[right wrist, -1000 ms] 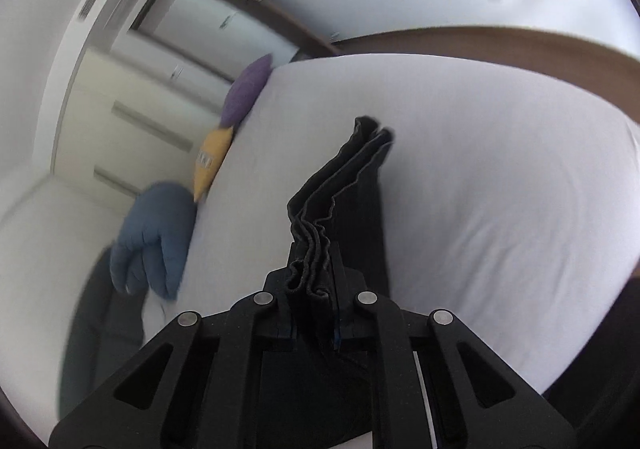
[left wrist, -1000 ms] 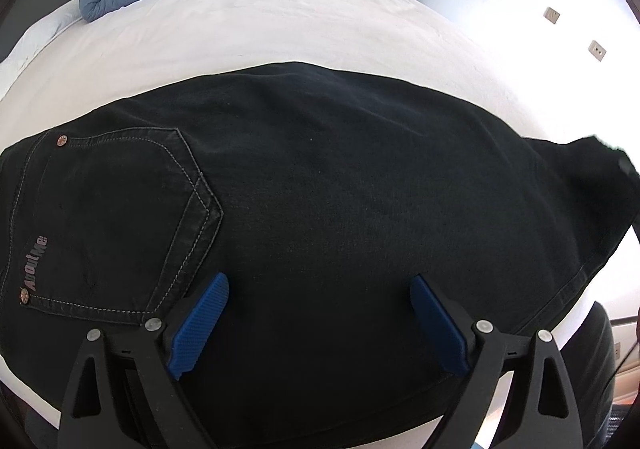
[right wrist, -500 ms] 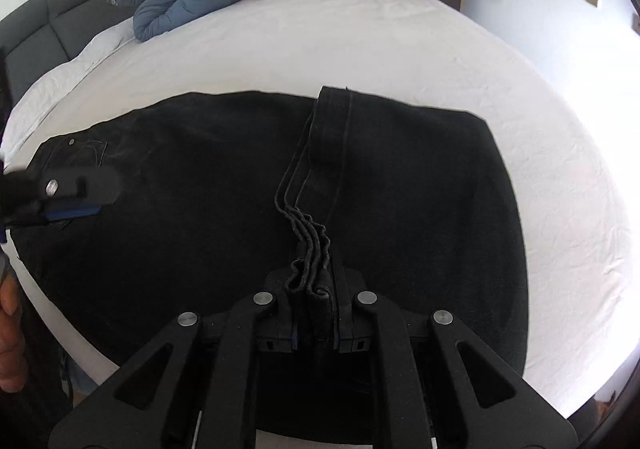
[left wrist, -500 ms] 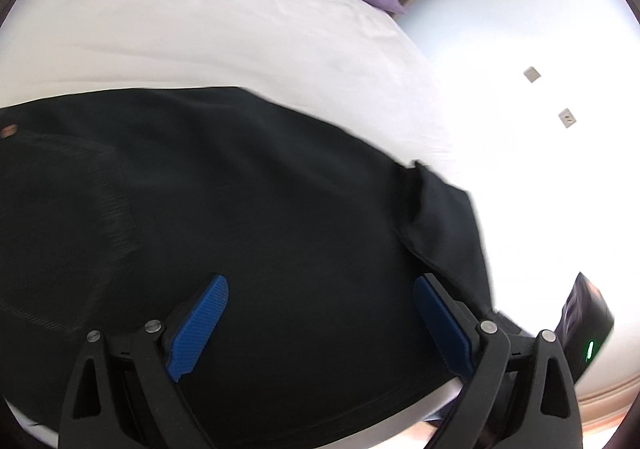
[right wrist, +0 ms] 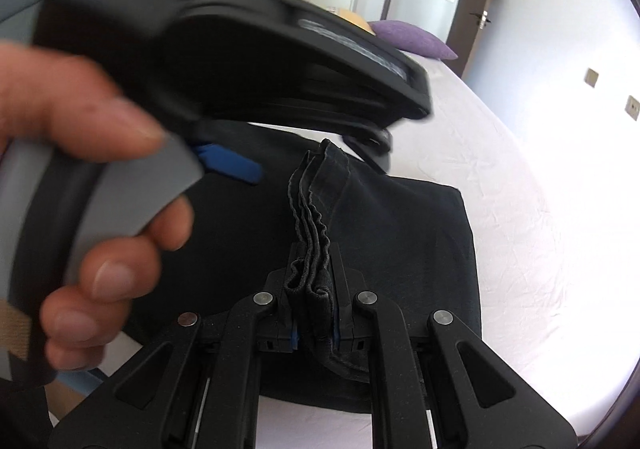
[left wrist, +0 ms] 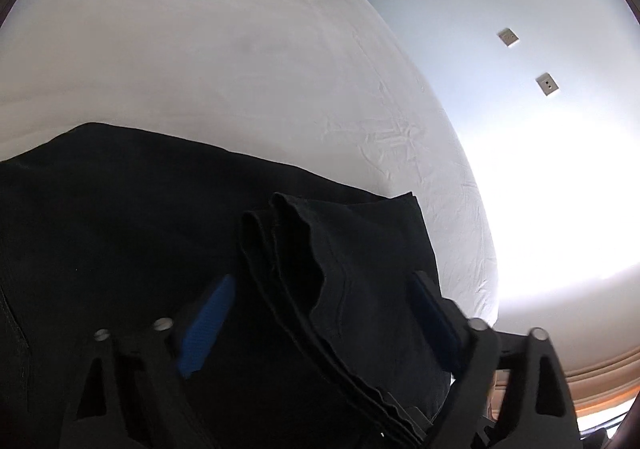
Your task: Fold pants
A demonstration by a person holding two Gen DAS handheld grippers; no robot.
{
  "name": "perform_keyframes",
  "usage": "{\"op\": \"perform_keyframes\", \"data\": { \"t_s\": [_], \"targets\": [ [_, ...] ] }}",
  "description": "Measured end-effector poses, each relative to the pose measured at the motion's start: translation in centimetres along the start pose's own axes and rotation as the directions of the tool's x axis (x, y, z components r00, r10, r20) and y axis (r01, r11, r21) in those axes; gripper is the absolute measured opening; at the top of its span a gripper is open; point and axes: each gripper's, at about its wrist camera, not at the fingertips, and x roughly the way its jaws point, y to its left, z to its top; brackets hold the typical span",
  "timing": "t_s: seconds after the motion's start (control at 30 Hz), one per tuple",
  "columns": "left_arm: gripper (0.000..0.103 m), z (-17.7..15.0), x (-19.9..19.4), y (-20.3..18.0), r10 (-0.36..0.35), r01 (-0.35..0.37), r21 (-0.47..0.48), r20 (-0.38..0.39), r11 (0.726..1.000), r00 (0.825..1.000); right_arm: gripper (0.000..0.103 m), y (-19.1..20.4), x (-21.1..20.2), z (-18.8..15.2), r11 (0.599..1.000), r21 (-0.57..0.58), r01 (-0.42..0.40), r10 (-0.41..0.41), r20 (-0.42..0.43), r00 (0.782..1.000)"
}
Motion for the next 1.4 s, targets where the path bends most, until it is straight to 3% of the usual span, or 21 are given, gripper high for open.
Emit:
{"op": "perform_keyframes", "data": {
  "t_s": [0.07,0.13,0.17,0.27,0.53,0.9,0.97,1.03,1.07,1.13,1.17,1.2,1.23,1.3,1.4],
  "targets": [
    [0.044,0.2,0.1,0.4,0.013,-0.012,0.013,-0.022,1.0,1.0,0.01,0.6,-0.4,0.1,1.0,-0.018,-0.007,0.007,0.004,1.0],
    [0.029,0.4,-0.4,1.4,0.028,-0.026,0.035,-0.036,0.999,0.999,0.01,1.1,-1.0,0.1,0.999,-0.038,-0.01,0.01,0.012,1.0],
    [0.017,0.4,-0.7,1.8,0.032,-0.03,0.041,-0.04,0.999,0.999,0.01,1.5,-1.2,0.2,0.999,-0.052,-0.013,0.014,0.014,1.0],
    [0.011,1.4,-2.2,2.8,0.058,-0.054,0.105,-0.041,0.993,0.997,0.01,2.4,-1.7,0.5,0.997,-0.076,-0.031,0.033,0.018,0.999],
    [0.011,2.5,-5.2,7.0,0.175,-0.157,0.219,-0.063,0.963,0.983,0.01,8.0,-1.2,2.9,0.978,-0.151,-0.142,0.144,0.003,0.99],
    [0.013,0.2,-6.5,12.5,0.206,-0.196,0.148,-0.058,0.969,0.977,0.013,11.9,0.5,2.1,0.951,-0.184,-0.25,0.235,-0.103,0.967],
    [0.019,-0.1,-6.6,12.7,0.216,-0.208,0.148,-0.042,0.967,0.975,0.013,11.5,0.9,1.7,0.95,-0.173,-0.26,0.241,-0.123,0.963],
    [0.039,-0.4,-6.8,12.8,0.265,-0.26,0.152,-0.017,0.954,0.964,0.017,11.3,1.1,1.3,0.949,-0.154,-0.275,0.257,-0.129,0.958],
    [0.052,-0.4,-7.1,13.2,0.288,-0.284,0.151,-0.005,0.947,0.958,0.019,10.9,1.4,1.1,0.946,-0.133,-0.296,0.276,-0.15,0.949],
    [0.053,-0.5,-7.8,13.4,0.309,-0.309,0.142,0.024,0.94,0.951,0.033,8.8,2.2,1.1,0.932,-0.082,-0.353,0.335,-0.179,0.925],
    [0.058,-0.5,-8.3,13.1,0.343,-0.346,0.139,0.047,0.928,0.938,0.042,8.3,2.0,0.9,0.926,-0.069,-0.372,0.355,-0.181,0.917],
    [0.065,-0.7,-9.0,12.9,0.376,-0.383,0.14,0.078,0.913,0.923,0.064,7.8,1.5,0.8,0.915,-0.049,-0.4,0.385,-0.181,0.905],
    [0.067,-0.9,-9.5,12.6,0.401,-0.413,0.139,0.107,0.9,0.91,0.074,6.9,0.6,0.7,0.904,-0.025,-0.427,0.418,-0.163,0.894],
    [0.067,-1.5,-10.9,11.7,0.433,-0.456,0.135,0.168,0.88,0.886,0.074,4.0,-1.6,0.4,0.877,0.037,-0.479,0.48,-0.108,0.87],
    [0.067,-3.3,-11.7,8.5,0.444,-0.484,0.13,0.249,0.866,0.861,0.073,-1.9,-3.9,-0.1,0.788,0.18,-0.588,0.601,-0.023,0.799]
  ]
}}
